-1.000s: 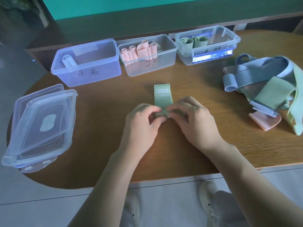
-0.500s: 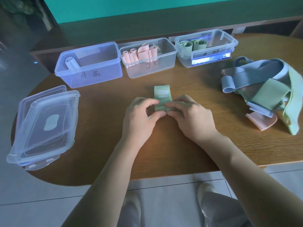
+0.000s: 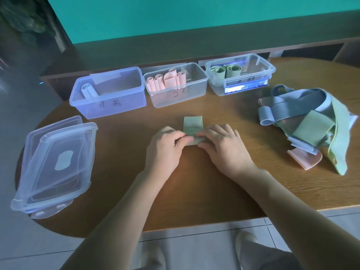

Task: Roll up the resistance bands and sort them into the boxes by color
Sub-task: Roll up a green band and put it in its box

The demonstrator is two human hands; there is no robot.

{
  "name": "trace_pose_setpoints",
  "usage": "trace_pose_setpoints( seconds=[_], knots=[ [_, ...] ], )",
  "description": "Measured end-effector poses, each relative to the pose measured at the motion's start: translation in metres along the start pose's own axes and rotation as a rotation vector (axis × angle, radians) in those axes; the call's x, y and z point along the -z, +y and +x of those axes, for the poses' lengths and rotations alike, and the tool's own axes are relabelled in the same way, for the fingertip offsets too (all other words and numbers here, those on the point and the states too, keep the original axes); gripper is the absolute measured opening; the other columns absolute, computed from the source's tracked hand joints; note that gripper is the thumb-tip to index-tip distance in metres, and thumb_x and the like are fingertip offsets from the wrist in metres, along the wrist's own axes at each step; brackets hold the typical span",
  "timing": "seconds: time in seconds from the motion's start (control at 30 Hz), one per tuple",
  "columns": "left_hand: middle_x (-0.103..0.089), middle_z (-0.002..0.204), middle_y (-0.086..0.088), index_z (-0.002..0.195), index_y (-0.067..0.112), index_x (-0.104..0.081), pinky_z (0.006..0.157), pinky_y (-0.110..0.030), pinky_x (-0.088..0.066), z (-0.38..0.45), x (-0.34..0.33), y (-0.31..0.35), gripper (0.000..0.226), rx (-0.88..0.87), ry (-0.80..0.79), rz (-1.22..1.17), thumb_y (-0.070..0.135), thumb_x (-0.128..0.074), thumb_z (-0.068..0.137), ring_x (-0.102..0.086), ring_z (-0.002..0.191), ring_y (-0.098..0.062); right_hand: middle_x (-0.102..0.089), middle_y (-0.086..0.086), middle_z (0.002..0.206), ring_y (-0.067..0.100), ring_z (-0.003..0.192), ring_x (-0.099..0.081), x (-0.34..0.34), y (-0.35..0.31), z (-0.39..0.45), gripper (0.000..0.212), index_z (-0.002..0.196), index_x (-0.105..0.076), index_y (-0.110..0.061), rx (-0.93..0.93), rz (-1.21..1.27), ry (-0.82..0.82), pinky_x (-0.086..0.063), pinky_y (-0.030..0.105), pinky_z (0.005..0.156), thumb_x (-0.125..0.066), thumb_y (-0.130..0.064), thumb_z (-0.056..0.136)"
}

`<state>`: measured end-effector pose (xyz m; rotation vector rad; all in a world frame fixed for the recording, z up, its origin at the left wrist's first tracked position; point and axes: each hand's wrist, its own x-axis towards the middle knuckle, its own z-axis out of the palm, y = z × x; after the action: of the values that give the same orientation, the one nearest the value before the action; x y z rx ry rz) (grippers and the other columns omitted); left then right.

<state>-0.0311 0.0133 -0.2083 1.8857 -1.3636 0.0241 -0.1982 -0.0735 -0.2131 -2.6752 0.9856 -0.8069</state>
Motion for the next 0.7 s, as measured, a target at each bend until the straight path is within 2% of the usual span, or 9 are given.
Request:
trace_pose_setpoints(
  seconds=[0.1, 0.17, 0.33, 0.43, 0.57, 0.63, 0.7],
  knots=[
    [-0.068, 0.095, 0.001, 0.097, 0.015, -0.078, 0.075, -0.032, -0.056, 0.002, -0.003, -0.001, 0.015, -0.062, 0.074, -0.050, 0.027, -0.077, 0.088, -0.062, 0.084, -0.011, -0.064, -0.006, 0.120, 0.024, 0.104, -0.051, -0.004, 0.005, 0.006, 0.025, 0.120, -0.071, -0.029, -0.014, 0.020, 0.020, -0.045, 0.041, 0.084, -0.066, -0.034, 0.096],
    [-0.069, 0.095, 0.002, 0.096, 0.011, -0.077, 0.077, -0.028, -0.054, 0.003, -0.003, -0.001, 0.009, -0.132, 0.066, -0.074, 0.017, -0.077, 0.089, -0.061, 0.086, -0.007, -0.062, -0.004, 0.117, 0.023, 0.103, -0.049, -0.005, 0.008, 0.007, 0.026, 0.120, -0.072, -0.028, -0.020, 0.017, 0.033, -0.044, 0.041, 0.083, -0.067, -0.034, 0.095],
    [-0.068, 0.103, 0.006, 0.105, 0.014, -0.076, 0.078, -0.017, -0.049, 0.001, 0.001, 0.003, 0.028, -0.062, -0.034, -0.053, 0.024, -0.085, 0.079, -0.056, 0.084, -0.003, -0.061, -0.002, 0.115, 0.025, 0.101, -0.050, -0.004, 0.006, 0.008, 0.029, 0.123, -0.071, -0.026, -0.048, 0.039, 0.032, -0.048, 0.044, 0.084, -0.064, -0.036, 0.097],
    [-0.066, 0.106, 0.002, 0.110, 0.014, -0.076, 0.085, -0.019, -0.047, 0.004, 0.000, 0.006, 0.030, -0.030, -0.068, -0.019, 0.020, -0.083, 0.082, -0.058, 0.091, -0.008, -0.060, -0.002, 0.120, 0.024, 0.104, -0.049, 0.002, 0.005, 0.008, 0.034, 0.130, -0.066, -0.028, -0.040, 0.083, -0.013, -0.048, 0.044, 0.091, -0.067, -0.030, 0.096],
    [-0.062, 0.104, -0.002, 0.114, 0.013, -0.076, 0.086, -0.008, -0.034, 0.007, -0.002, 0.007, 0.028, -0.010, -0.055, 0.013, 0.020, -0.078, 0.087, -0.055, 0.091, -0.009, -0.059, -0.005, 0.123, 0.023, 0.109, -0.050, 0.007, 0.002, 0.013, 0.031, 0.129, -0.065, -0.033, -0.092, 0.099, -0.071, -0.042, 0.040, 0.094, -0.063, -0.033, 0.098],
    [-0.061, 0.105, -0.004, 0.116, 0.011, -0.075, 0.086, -0.008, -0.034, 0.007, -0.005, 0.007, 0.029, -0.013, -0.043, 0.036, 0.019, -0.076, 0.089, -0.058, 0.091, -0.014, -0.059, -0.006, 0.123, 0.024, 0.111, -0.050, 0.006, 0.002, 0.018, 0.029, 0.129, -0.065, -0.035, -0.119, 0.087, -0.076, -0.039, 0.040, 0.093, -0.058, -0.035, 0.101],
    [-0.062, 0.106, -0.005, 0.117, 0.011, -0.075, 0.085, -0.016, -0.042, 0.009, -0.007, 0.006, 0.030, -0.031, -0.010, 0.059, 0.018, -0.077, 0.088, -0.062, 0.090, -0.018, -0.059, -0.006, 0.124, 0.025, 0.112, -0.049, 0.004, 0.004, 0.022, 0.030, 0.130, -0.066, -0.034, -0.130, 0.079, -0.079, -0.037, 0.041, 0.093, -0.054, -0.036, 0.102]
  ],
)
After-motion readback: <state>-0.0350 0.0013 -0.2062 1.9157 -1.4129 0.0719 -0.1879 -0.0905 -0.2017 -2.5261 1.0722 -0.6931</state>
